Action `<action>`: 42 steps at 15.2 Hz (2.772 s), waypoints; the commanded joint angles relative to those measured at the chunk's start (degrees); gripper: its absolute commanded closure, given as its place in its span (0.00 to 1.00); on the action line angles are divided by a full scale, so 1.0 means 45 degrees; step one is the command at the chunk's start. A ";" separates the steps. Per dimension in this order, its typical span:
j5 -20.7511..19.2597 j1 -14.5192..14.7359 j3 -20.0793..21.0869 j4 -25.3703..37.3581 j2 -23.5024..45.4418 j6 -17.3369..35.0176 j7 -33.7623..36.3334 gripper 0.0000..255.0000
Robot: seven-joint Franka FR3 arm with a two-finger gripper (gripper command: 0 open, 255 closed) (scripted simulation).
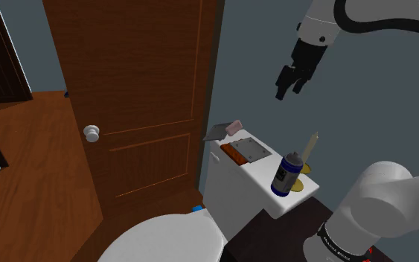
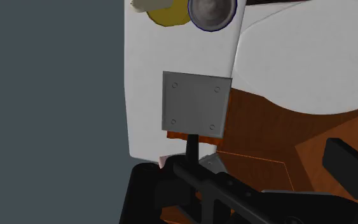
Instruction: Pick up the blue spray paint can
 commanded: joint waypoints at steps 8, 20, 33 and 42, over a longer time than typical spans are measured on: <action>-0.1377 -0.1624 0.3609 -0.5230 -0.4060 0.2541 0.5664 0.00; -0.0496 -0.2854 1.0717 -0.9132 -0.5352 0.3949 1.4138 0.00; -0.0086 -0.2794 1.1422 -0.9522 -0.4789 0.4566 1.4825 1.00; -0.0627 -0.2895 1.0516 -0.8990 -0.5482 0.3776 1.3948 1.00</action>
